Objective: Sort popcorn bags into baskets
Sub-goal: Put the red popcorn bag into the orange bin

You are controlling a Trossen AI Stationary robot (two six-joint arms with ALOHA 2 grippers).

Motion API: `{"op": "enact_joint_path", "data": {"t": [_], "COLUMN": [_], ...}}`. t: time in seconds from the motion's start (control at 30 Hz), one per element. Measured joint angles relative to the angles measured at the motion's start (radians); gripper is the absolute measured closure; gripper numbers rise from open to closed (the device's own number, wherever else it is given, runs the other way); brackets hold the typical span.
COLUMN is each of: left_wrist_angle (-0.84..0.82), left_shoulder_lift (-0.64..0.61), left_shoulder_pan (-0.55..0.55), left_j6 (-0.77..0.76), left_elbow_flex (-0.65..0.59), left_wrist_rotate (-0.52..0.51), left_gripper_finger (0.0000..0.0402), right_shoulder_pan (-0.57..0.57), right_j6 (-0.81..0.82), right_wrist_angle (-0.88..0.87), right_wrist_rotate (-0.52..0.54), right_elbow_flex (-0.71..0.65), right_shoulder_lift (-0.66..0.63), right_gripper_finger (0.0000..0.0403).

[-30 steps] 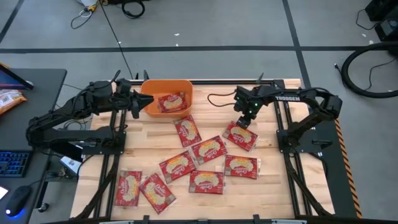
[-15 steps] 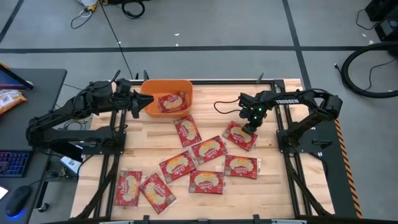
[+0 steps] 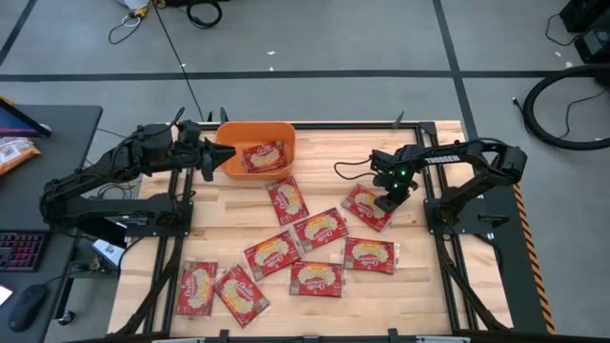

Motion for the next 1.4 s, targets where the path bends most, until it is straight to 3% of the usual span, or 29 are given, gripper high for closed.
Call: {"op": "enact_joint_path", "data": {"t": [0.17,0.47,0.93,1.4], "left_wrist_angle": [0.000,0.000,0.000,0.037], "left_shoulder_lift": [0.000,0.000,0.000,0.000], "left_shoulder_pan": [0.000,0.000,0.000,0.000], "left_j6": [0.000,0.008,0.006,0.005], "left_elbow_flex": [0.000,0.000,0.000,0.000], "left_wrist_rotate": [0.000,0.000,0.000,0.000], "left_gripper_finger": [0.0306,0.0306,0.0306,0.0306], "right_shoulder_pan": [0.000,0.001,0.076,0.204], "right_j6": [0.024,0.041,0.028,-0.060], "right_wrist_angle": [0.008,0.000,-0.080,-0.051], "right_wrist_rotate": [0.014,0.046,0.050,0.265], "right_elbow_flex": [-0.001,0.004,0.245,0.609], "right_shoulder_lift": [0.000,0.002,-0.044,-0.044], "right_gripper_finger": [0.0273,0.0392,0.0398,0.0401]}}
